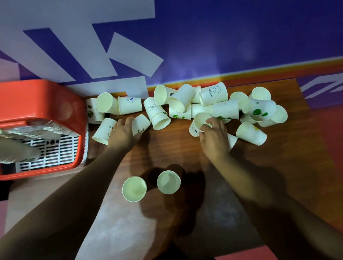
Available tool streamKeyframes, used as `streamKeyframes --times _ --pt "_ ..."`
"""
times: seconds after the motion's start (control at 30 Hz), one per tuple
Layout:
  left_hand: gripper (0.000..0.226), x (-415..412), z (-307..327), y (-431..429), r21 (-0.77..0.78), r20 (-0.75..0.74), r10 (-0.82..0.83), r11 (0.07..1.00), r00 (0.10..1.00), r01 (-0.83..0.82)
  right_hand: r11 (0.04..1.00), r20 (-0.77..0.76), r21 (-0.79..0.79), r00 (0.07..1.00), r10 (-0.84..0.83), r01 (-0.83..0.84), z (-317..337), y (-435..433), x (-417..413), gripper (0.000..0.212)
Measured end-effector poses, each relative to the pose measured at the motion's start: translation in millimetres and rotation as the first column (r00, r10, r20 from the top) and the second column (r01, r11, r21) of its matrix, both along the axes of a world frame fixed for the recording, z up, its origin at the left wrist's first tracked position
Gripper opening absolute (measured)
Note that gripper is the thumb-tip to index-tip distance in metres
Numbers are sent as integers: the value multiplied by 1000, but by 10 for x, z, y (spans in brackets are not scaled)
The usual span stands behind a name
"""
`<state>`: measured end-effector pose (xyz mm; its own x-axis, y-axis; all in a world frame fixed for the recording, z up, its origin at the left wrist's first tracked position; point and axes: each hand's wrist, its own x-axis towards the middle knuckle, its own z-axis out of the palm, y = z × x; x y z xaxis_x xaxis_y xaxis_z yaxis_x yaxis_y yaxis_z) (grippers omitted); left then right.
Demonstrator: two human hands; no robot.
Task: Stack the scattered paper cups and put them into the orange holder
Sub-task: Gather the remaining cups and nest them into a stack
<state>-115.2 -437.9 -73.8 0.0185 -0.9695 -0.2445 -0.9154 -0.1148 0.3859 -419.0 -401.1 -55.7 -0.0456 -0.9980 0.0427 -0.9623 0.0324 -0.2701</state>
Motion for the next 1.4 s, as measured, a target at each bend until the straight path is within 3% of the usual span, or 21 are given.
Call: streamKeyframes --times 0.17,0.27,0.33,0.4,0.5,0.57,0.63,0.7,0.9,1.03,1.13,1.3,1.4 --pt "62 -3 310 211 21 -381 209 976 901 -217 978 260 -208 965 24 32 430 263 173 8" --pt "50 35 525 486 85 -586 305 945 751 -317 979 449 -200 891 63 31 684 601 356 14" --pt "36 57 651 691 166 -671 366 922 646 -350 994 544 -110 837 54 7 822 847 470 18" --pt "24 88 697 873 258 -757 433 886 490 -384 998 562 -15 825 61 -63 911 1080 566 21" --pt "24 146 746 1101 365 -826 488 844 282 -393 992 524 16 846 97 -124 943 1319 713 13" --pt "26 182 774 1224 400 -824 510 831 245 -387 989 502 101 864 42 -106 923 1398 804 42" --pt "31 235 801 1332 411 -820 518 830 245 -378 973 440 200 898 12 -111 872 1440 878 74" --pt "38 304 812 1429 386 -829 492 848 265 -363 962 354 231 934 57 -146 765 1469 928 91" --pt "59 342 967 1636 321 -838 381 923 390 -213 935 214 283 964 155 -213 395 1574 990 111" --pt "49 155 1067 1678 216 -770 238 970 592 -109 969 339 239 941 -19 -67 443 1687 922 102" --pt "48 -20 1031 1684 64 -644 -27 994 764 89 965 377 257 913 -153 55 496 1869 775 88" --pt "74 -370 873 1619 -118 -393 -362 932 846 343 939 397 304 875 -276 159 454 2144 555 71" --pt "78 -490 716 1593 -119 -208 -462 887 862 447 912 411 368 848 -335 182 422 2202 532 68"
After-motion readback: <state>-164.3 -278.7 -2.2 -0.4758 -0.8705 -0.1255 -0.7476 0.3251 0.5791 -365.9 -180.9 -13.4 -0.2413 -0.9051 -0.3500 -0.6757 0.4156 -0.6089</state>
